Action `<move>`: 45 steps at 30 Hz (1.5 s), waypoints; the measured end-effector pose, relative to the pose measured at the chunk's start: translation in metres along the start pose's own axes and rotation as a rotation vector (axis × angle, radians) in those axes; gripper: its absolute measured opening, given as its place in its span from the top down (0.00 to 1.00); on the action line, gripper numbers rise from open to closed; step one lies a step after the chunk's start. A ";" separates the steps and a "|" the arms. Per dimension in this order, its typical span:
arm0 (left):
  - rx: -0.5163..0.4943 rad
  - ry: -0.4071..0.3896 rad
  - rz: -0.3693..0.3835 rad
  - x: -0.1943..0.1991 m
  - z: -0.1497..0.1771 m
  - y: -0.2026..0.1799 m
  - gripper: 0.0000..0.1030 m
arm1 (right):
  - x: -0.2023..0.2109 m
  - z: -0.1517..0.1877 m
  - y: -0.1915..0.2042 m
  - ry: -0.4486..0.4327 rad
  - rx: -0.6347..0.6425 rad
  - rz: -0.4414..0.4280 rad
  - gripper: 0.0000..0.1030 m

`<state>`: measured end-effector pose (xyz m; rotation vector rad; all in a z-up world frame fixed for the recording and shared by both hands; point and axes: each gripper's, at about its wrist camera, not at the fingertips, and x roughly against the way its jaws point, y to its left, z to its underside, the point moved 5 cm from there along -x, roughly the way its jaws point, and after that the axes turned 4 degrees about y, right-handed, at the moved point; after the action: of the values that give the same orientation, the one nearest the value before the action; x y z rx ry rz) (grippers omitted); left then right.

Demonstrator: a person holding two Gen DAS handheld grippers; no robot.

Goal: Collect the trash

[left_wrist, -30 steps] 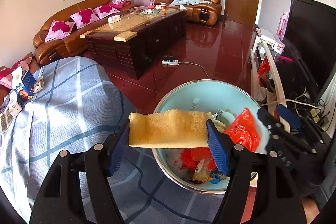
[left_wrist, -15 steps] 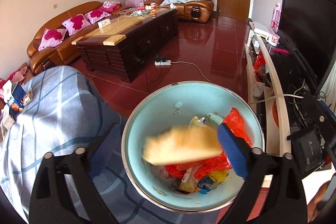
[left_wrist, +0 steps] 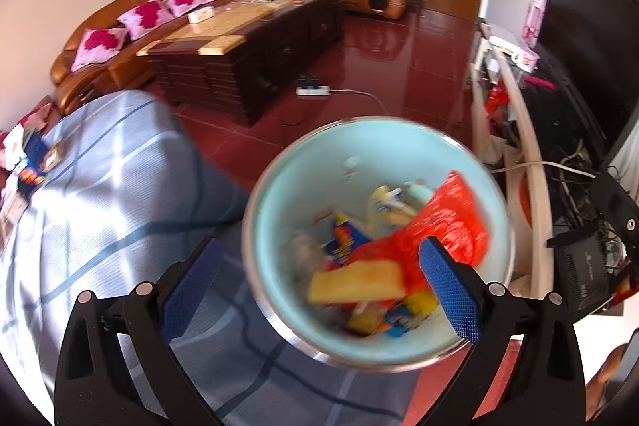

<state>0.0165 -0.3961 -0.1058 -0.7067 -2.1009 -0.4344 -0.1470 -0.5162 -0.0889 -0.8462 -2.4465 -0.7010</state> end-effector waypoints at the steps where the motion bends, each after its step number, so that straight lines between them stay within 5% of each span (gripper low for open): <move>1: 0.014 0.000 -0.009 0.003 0.005 0.008 0.06 | 0.000 0.002 0.001 0.003 0.010 0.001 0.18; 13: 0.112 -0.052 -0.082 0.050 0.053 0.068 0.06 | 0.029 0.041 0.040 0.027 0.122 0.007 0.12; 34: 0.118 -0.473 -0.151 0.199 0.070 0.093 0.06 | 0.152 0.018 0.083 -0.237 0.184 -0.088 0.08; 45: 0.119 -0.478 -0.105 0.207 0.071 0.088 0.06 | 0.157 0.015 0.080 -0.253 0.161 -0.097 0.08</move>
<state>-0.0707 -0.2219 0.0269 -0.6798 -2.5975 -0.2055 -0.2084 -0.3852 0.0129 -0.7987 -2.7413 -0.4441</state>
